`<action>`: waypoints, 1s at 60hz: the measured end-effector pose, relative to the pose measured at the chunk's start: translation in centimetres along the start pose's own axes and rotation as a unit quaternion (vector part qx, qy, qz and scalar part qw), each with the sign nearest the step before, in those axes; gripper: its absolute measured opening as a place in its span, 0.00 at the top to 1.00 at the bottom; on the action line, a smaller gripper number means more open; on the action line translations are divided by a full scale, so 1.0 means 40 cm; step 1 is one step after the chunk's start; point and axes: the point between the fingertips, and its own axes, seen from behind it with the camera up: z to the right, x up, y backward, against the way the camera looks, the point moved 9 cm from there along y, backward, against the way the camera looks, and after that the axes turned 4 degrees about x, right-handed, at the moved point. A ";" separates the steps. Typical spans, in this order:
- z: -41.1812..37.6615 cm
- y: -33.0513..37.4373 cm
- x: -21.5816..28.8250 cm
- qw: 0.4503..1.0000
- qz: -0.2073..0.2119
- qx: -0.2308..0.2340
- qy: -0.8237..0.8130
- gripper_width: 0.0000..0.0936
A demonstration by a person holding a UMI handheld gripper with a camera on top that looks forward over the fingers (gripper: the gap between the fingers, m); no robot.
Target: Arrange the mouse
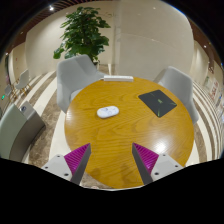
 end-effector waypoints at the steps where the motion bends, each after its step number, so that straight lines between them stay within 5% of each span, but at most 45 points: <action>1: -0.002 0.000 0.000 1.000 0.000 0.002 0.000 0.08; 26: -0.139 -0.146 0.030 1.000 0.024 0.015 -0.005 0.08; 60: -0.092 -0.525 0.122 0.999 0.031 0.000 -0.012 0.08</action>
